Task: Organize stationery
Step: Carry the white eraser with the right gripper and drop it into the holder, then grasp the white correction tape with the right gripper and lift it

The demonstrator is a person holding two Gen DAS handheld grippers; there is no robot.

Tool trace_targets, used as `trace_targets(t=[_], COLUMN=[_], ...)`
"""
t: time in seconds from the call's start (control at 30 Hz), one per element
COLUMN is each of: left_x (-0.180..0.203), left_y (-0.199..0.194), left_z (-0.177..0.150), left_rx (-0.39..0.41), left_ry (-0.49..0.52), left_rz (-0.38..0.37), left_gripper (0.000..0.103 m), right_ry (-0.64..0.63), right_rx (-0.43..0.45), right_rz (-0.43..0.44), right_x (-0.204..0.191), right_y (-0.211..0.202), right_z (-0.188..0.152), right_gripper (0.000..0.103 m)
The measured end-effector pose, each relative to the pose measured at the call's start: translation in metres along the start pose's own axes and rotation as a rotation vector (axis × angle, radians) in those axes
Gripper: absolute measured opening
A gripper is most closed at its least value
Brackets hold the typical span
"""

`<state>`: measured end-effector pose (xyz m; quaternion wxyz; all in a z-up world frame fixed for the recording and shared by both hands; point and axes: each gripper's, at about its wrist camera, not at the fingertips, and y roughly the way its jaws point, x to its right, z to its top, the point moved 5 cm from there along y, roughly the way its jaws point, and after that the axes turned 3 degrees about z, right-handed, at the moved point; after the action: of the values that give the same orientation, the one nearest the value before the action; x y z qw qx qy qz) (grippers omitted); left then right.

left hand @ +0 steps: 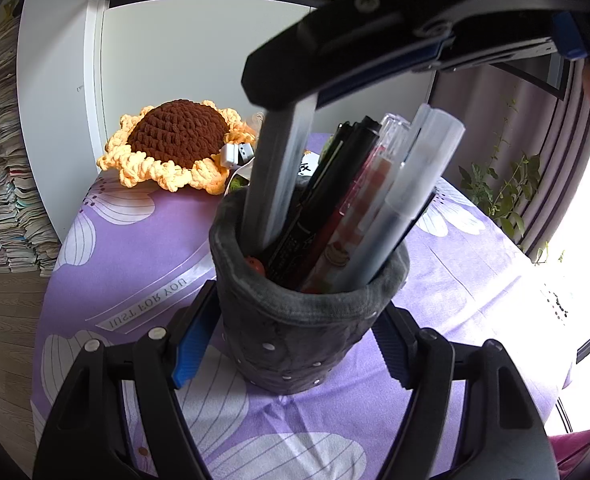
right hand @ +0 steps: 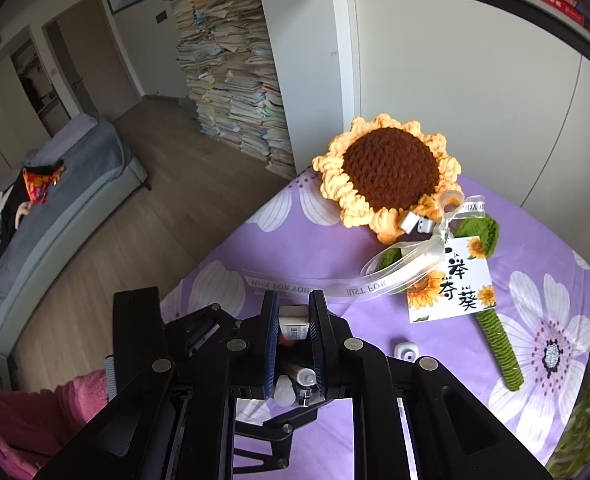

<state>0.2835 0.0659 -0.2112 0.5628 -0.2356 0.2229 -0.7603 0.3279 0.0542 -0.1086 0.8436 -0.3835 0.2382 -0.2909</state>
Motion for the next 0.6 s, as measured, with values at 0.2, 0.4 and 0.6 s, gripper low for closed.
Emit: trace_targets(t=[0.2,0.4,0.6], left_x=[0.000,0.000,0.000], left_y=[0.000,0.000,0.000], left_z=[0.000,0.000,0.000], left_rx=[0.000,0.000,-0.001], left_ry=[0.000,0.000,0.000], left_rz=[0.001,0.001,0.001], left_gripper=[0.072,0.072,0.072], right_ry=[0.016,0.052,0.139], right_rx=[-0.001,0.057,-0.013], right_rz=[-0.001,-0.049,-0.149], right_x=[0.006,0.026,0.073], right_y=[-0.004,-0.035,-0.038], right_z=[-0.003,-0.006,-0.039], right_gripper=[0.017,0.017,0.017])
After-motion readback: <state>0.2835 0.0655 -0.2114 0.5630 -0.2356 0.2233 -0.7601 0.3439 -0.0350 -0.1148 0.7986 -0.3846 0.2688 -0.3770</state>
